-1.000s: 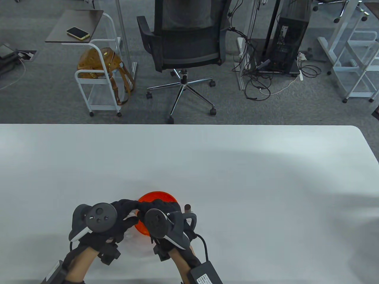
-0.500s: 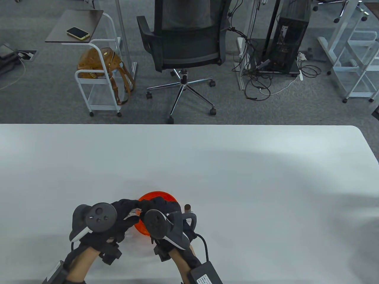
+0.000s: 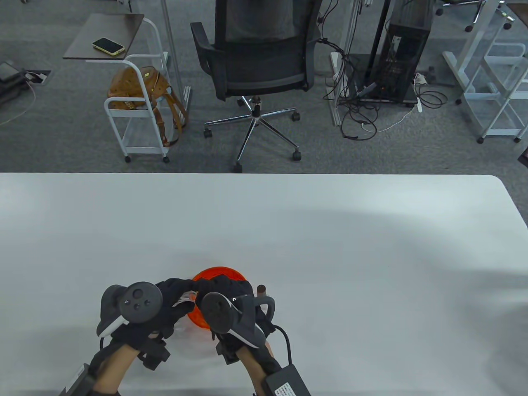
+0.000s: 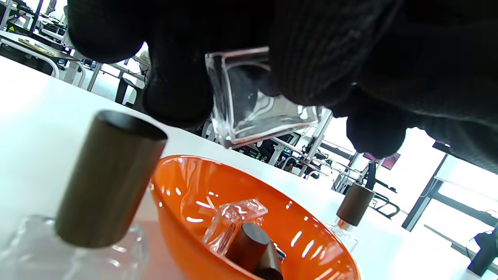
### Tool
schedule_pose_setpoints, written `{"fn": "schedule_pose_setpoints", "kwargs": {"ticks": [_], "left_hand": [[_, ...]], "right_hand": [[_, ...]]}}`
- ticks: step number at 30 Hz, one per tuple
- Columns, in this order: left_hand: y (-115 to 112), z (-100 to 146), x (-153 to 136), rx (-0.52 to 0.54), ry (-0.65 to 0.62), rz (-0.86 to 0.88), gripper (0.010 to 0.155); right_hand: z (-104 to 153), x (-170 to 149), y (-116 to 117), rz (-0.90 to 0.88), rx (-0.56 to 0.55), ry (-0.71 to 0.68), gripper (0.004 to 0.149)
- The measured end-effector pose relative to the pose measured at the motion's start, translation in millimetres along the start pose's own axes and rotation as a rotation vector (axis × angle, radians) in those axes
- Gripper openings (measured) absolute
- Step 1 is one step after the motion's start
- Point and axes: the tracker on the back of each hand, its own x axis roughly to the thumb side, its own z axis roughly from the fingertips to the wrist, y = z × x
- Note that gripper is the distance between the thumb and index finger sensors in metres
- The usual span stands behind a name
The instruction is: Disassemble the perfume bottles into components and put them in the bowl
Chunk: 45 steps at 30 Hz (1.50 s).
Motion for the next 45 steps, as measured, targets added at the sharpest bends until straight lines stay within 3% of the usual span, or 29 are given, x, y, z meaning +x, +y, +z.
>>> {"fn": "schedule_pose_setpoints", "kwargs": {"ticks": [6, 11, 12, 14, 19, 24, 31, 34, 39, 43, 45], "left_hand": [[-1, 0, 0, -0.006, 0.008, -0.005, 0.054], [8, 2, -11, 0.058, 0.102, 0.001, 0.055], [12, 3, -16, 0.085, 0.126, 0.012, 0.055], [16, 4, -21, 0.111, 0.156, 0.036, 0.055], [20, 5, -26, 0.114, 0.185, 0.046, 0.055], [18, 4, -24, 0.092, 0.176, 0.044, 0.055], [17, 3, -24, 0.07, 0.177, 0.053, 0.056], [16, 2, -23, 0.047, 0.179, 0.037, 0.056], [13, -3, -10, 0.002, 0.171, -0.045, 0.056], [6, -23, 13, -0.029, 0.195, -0.131, 0.056], [-4, -39, 28, -0.08, 0.229, -0.261, 0.056]], "right_hand": [[0, 0, 0, 0.007, 0.006, -0.01, 0.043], [-2, -11, -32, 0.045, -0.108, 0.008, 0.043], [-1, -15, -40, 0.111, -0.144, 0.019, 0.043], [-3, -18, -42, 0.262, -0.107, 0.049, 0.043], [-3, -11, -3, 0.61, 0.045, 0.001, 0.041], [-5, -1, 31, 0.787, 0.097, -0.065, 0.04], [-8, -5, 51, 0.833, 0.195, -0.084, 0.047], [-10, -7, 36, 0.736, 0.166, -0.053, 0.048], [-9, -19, -6, 0.585, -0.007, 0.044, 0.044], [-7, -36, -30, 0.512, -0.094, 0.114, 0.043], [-7, -45, -40, 0.482, -0.124, 0.15, 0.043]]}}
